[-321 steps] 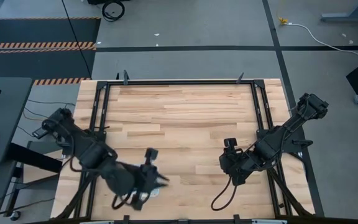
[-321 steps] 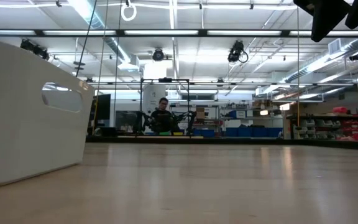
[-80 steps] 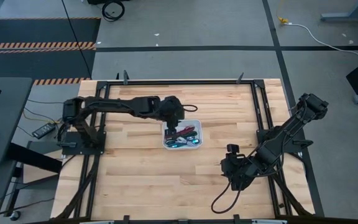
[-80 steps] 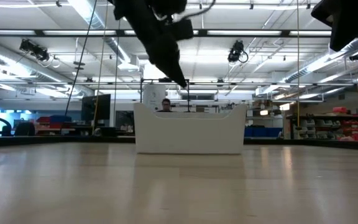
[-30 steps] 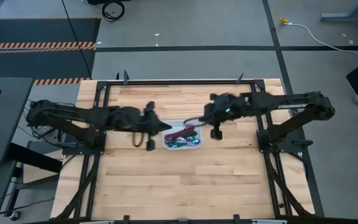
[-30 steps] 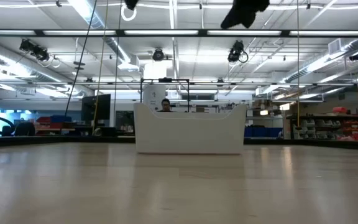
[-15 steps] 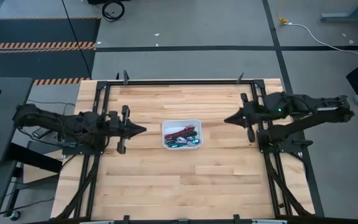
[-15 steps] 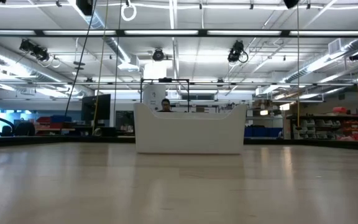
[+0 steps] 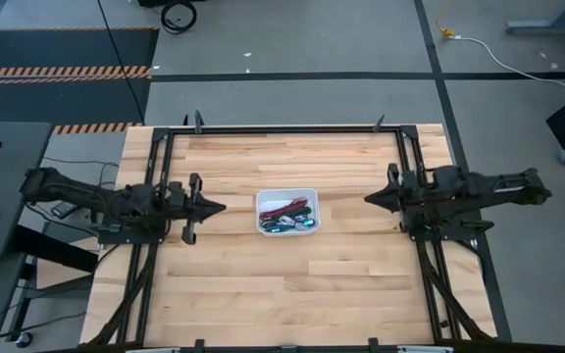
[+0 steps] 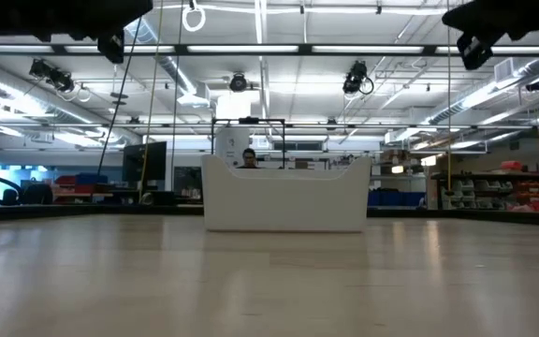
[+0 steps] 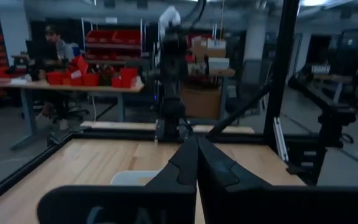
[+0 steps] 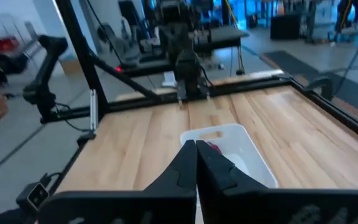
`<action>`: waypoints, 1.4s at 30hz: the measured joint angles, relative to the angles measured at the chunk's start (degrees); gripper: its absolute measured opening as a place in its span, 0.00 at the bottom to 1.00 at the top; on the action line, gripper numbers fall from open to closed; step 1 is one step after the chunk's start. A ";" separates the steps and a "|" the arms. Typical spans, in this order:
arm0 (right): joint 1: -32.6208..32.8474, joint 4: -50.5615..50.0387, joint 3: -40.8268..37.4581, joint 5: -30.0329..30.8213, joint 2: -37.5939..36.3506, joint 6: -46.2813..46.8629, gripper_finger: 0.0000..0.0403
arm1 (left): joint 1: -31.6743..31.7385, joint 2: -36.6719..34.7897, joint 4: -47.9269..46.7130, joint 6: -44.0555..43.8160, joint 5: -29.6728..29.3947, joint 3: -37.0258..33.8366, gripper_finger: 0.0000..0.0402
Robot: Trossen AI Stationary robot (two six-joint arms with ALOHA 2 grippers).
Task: Pick and place USB-C Cables
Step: Return to Home Position
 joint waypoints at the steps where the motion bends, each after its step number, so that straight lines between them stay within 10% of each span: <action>1: 0.00 2.56 -2.08 -0.11 -0.81 -0.02 0.01 | 0.00 0.00 2.81 0.06 0.00 -1.60 0.01; 16: -0.26 30.27 -24.30 -8.13 -2.90 -3.25 0.01 | 0.00 -0.04 16.53 -5.76 -0.22 -14.07 0.01; 42: -10.64 21.85 -23.86 -16.44 -10.75 -2.24 0.01 | -0.02 -0.21 25.56 6.58 0.36 -14.11 0.01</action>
